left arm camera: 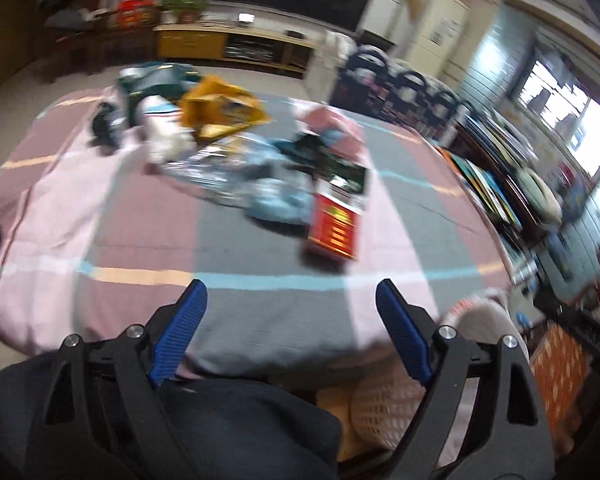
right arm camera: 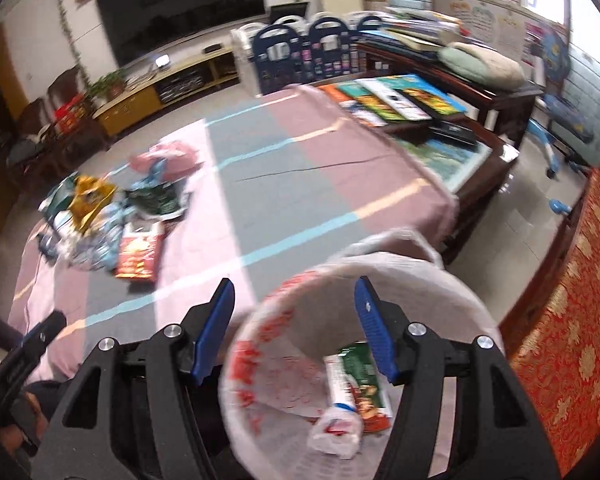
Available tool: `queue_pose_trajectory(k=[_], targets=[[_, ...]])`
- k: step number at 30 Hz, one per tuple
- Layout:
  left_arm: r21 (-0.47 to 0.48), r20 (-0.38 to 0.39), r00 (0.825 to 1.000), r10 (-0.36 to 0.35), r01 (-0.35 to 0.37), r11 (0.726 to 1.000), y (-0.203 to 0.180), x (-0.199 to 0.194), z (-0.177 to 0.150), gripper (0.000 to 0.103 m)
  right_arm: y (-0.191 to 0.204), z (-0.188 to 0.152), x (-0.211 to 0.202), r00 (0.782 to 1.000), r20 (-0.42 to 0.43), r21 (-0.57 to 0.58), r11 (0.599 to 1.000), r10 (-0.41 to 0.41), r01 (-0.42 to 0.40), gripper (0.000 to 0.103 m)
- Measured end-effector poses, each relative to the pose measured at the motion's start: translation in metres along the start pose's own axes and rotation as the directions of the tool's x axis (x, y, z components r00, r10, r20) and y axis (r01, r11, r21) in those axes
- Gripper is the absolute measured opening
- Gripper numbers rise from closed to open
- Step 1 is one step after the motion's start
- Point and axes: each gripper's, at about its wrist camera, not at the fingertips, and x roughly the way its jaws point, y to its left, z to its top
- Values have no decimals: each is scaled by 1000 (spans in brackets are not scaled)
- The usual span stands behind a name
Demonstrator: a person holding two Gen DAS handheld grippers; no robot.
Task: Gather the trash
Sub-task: 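Drop the green bag into the bin with the right tool while the left tool drops the white bag, then move both open tools back over the trash on the table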
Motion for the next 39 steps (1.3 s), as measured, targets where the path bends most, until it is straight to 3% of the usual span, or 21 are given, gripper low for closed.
queue_pose_trajectory(k=[3,7,10,26,39], targets=[[-55,34,998,53,-51,997,31,-7,9,86,34,1,4,999,-14,-50,998,48,-48,62],[-81,82,982,168,-162,983,69,-12,16,87,66,-2,9,997,-32,-104,991,77,-80,62],[-115,92,975,201,-190,975,86,-11,17,88,81,-6,15,995,-50,-129,987,89,-95,63],[-196,55,976,209,-195,961,107,2,8,90,109,-14,36,989,-99,-127,984,111,-123,63],[-194,54,973,223,-209,958,106,4,7,90,118,-19,49,985,-127,-124,984,114,-129,63]])
